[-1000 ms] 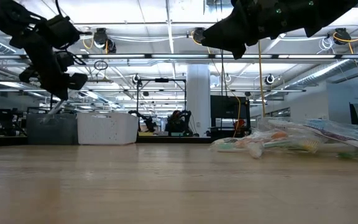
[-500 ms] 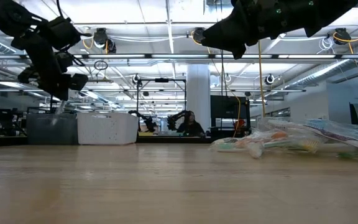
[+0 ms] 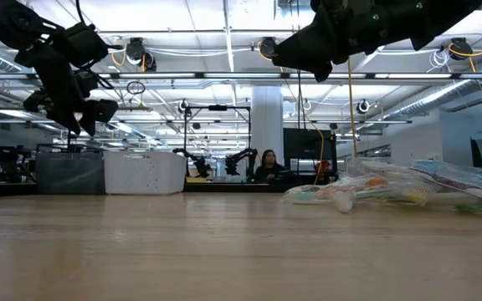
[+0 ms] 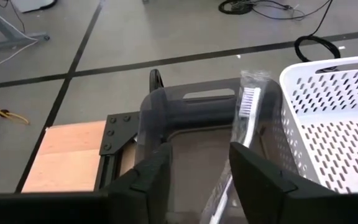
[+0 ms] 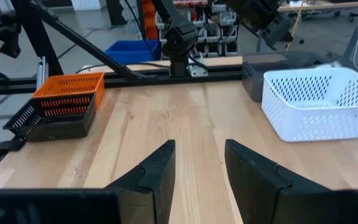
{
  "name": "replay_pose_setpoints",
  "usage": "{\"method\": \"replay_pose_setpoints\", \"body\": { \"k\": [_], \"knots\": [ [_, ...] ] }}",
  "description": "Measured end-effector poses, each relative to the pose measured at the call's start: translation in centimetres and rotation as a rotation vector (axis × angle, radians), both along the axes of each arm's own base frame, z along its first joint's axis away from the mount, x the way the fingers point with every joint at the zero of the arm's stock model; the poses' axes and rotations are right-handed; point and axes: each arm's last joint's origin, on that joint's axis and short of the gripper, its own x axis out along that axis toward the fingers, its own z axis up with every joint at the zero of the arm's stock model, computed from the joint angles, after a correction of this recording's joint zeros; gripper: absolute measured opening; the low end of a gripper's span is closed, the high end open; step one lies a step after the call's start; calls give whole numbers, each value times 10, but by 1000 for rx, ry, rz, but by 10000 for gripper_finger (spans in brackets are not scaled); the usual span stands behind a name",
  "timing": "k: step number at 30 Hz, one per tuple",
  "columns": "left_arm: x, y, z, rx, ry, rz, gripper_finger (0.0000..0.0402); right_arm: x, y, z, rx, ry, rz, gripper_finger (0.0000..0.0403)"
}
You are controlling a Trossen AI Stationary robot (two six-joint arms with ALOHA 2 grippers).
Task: Pick & Place Toothbrushes
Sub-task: Put the blue toothbrush into the orange bin
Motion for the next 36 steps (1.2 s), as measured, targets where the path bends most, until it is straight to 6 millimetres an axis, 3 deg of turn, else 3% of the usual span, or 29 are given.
{"method": "replay_pose_setpoints", "body": {
  "k": [7,13,18,29,36],
  "knots": [
    [2,-10,7,-12,-87,-130,160,-3,0,-11,72,116,-21,130],
    [14,-27,28,-2,-325,-551,143,-7,0,-20,125,218,-43,127],
    [29,-44,40,11,-481,-792,137,-9,0,-24,149,262,-56,117],
    [66,-84,39,-33,-504,-1110,138,-34,0,-18,203,396,-89,92],
    [82,-98,38,5,-502,-1143,138,-62,1,-19,324,570,-176,88]
  ]
}}
